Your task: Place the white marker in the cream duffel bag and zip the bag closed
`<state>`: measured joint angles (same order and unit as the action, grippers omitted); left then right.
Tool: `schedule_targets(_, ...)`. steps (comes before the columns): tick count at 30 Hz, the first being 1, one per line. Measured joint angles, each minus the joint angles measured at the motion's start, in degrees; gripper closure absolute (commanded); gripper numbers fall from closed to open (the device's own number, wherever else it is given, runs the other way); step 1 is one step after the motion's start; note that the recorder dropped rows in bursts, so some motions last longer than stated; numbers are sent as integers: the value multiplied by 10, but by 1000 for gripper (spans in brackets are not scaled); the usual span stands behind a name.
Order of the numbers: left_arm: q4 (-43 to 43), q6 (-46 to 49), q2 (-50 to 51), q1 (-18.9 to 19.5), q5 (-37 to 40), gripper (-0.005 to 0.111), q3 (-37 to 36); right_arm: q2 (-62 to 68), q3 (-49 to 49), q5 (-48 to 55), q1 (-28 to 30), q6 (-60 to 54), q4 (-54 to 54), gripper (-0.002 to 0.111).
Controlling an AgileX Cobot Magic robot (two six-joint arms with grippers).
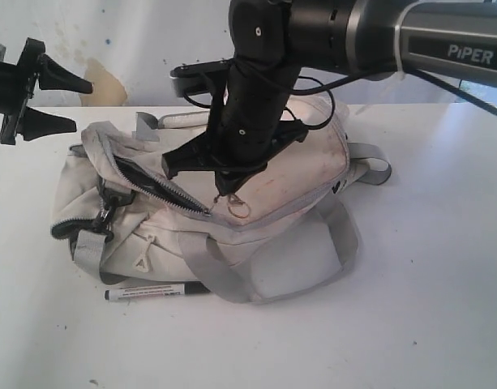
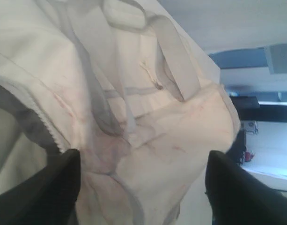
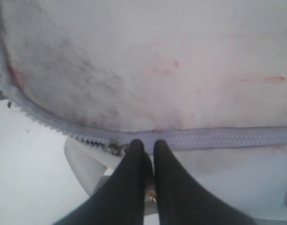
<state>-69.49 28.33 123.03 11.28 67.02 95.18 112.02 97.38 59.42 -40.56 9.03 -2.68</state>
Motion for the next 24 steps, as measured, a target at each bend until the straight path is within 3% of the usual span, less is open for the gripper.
schedule_targets(6, 37, -48, -42, 0, 20, 47, -9, 0, 0, -28, 0, 0, -26, 108)
schedule_targets(16, 74, -81, -160, -7, 25, 48, -120, 0, 0, -39, 0, 0, -28, 108)
schedule_targets(24, 75, -65, -229, -53, 28, 48, -227, 0, 0, -40, 0, 0, -28, 108)
